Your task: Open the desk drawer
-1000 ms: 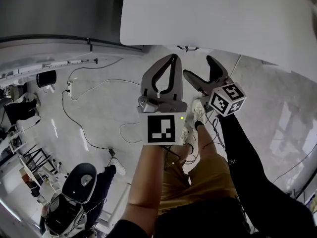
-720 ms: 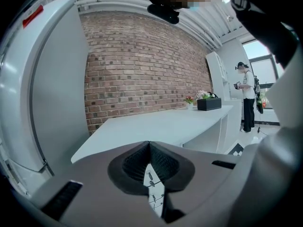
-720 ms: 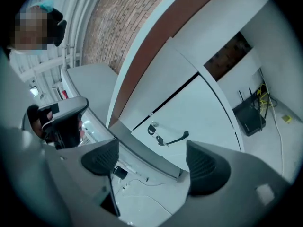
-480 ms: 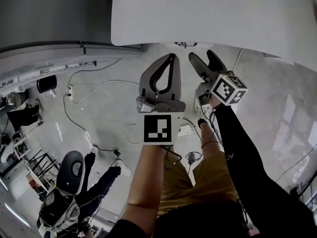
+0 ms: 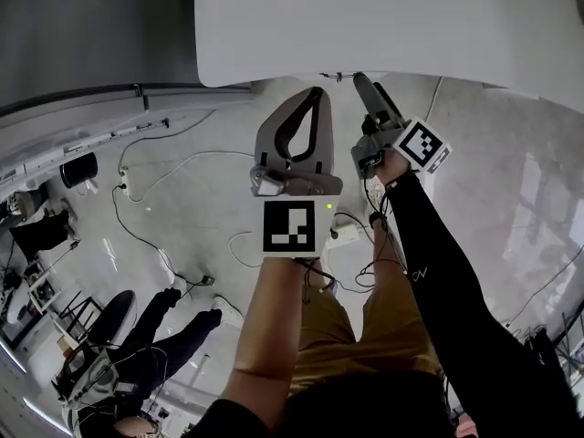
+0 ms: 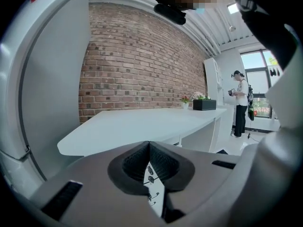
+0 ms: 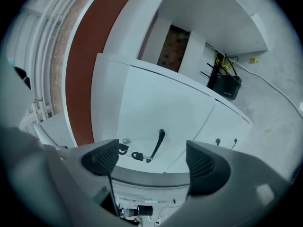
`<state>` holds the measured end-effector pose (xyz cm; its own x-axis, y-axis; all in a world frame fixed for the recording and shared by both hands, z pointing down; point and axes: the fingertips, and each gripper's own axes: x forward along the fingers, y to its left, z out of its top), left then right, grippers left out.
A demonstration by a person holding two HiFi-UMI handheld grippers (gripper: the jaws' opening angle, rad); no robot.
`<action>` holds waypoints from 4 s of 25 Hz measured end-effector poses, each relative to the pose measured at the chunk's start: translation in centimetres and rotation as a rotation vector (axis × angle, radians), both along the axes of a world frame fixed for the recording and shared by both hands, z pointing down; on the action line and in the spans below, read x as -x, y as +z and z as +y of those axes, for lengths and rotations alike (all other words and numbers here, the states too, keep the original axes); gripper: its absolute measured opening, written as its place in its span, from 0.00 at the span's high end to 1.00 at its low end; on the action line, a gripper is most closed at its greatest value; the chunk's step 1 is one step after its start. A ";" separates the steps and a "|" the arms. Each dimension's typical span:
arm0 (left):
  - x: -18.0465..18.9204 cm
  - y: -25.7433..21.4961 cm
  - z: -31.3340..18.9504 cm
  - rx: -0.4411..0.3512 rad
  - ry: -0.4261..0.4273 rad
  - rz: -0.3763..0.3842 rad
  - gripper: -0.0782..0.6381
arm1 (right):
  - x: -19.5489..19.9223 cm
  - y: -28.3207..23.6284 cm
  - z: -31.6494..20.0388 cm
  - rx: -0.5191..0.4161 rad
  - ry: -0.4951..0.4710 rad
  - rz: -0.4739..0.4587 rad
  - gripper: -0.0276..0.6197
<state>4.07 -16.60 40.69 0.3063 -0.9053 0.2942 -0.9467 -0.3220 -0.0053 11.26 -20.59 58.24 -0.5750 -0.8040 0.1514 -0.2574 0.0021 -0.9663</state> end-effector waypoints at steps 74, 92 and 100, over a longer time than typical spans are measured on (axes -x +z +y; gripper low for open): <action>15.0 4.3 -0.3 0.110 0.012 0.056 0.88 | 13.4 1.4 -4.7 0.050 0.249 -0.210 0.92; 15.8 4.5 -0.5 0.111 0.002 0.050 0.88 | 13.1 1.7 -4.7 0.063 0.266 -0.212 0.92; 15.9 4.4 -0.3 0.109 -0.002 0.053 0.88 | 13.0 1.7 -4.6 0.070 0.283 -0.220 0.92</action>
